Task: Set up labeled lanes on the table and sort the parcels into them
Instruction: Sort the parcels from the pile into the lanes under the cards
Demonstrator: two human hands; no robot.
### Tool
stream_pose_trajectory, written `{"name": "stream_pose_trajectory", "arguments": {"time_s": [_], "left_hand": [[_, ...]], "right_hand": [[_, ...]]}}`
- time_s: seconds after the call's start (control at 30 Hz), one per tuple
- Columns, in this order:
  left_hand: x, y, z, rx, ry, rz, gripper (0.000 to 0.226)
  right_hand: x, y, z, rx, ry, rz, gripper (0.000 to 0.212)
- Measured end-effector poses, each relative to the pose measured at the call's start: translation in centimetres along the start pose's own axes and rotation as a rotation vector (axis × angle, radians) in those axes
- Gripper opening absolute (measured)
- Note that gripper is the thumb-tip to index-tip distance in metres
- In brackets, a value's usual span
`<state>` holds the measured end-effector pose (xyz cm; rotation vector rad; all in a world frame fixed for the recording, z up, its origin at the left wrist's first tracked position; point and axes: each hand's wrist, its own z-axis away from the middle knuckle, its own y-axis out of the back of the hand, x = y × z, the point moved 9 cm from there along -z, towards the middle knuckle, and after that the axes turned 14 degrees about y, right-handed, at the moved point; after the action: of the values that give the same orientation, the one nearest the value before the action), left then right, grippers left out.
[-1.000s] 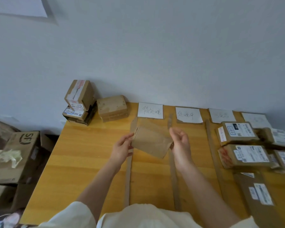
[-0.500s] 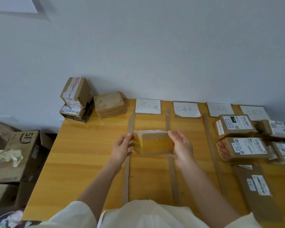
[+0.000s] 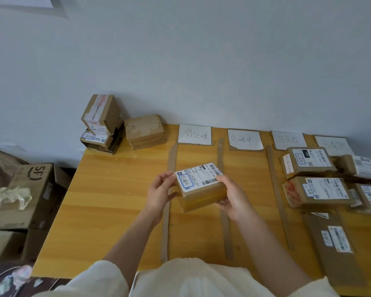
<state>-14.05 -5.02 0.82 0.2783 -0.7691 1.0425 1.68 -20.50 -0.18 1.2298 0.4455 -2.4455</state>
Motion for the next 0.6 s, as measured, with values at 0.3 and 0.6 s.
{"name": "stream_pose_trajectory", "arguments": {"time_s": [0.3, 0.6], "left_hand": [[-0.2, 0.0, 0.0, -0.03, 0.002, 0.012, 0.032], [-1.1, -1.6, 0.2, -0.151, 0.041, -0.079, 0.036]], "right_hand": [[0.4, -0.4, 0.5, 0.028, 0.01, -0.176, 0.049], [1.4, -2.4, 1.7, -0.156, -0.123, -0.09, 0.048]]}}
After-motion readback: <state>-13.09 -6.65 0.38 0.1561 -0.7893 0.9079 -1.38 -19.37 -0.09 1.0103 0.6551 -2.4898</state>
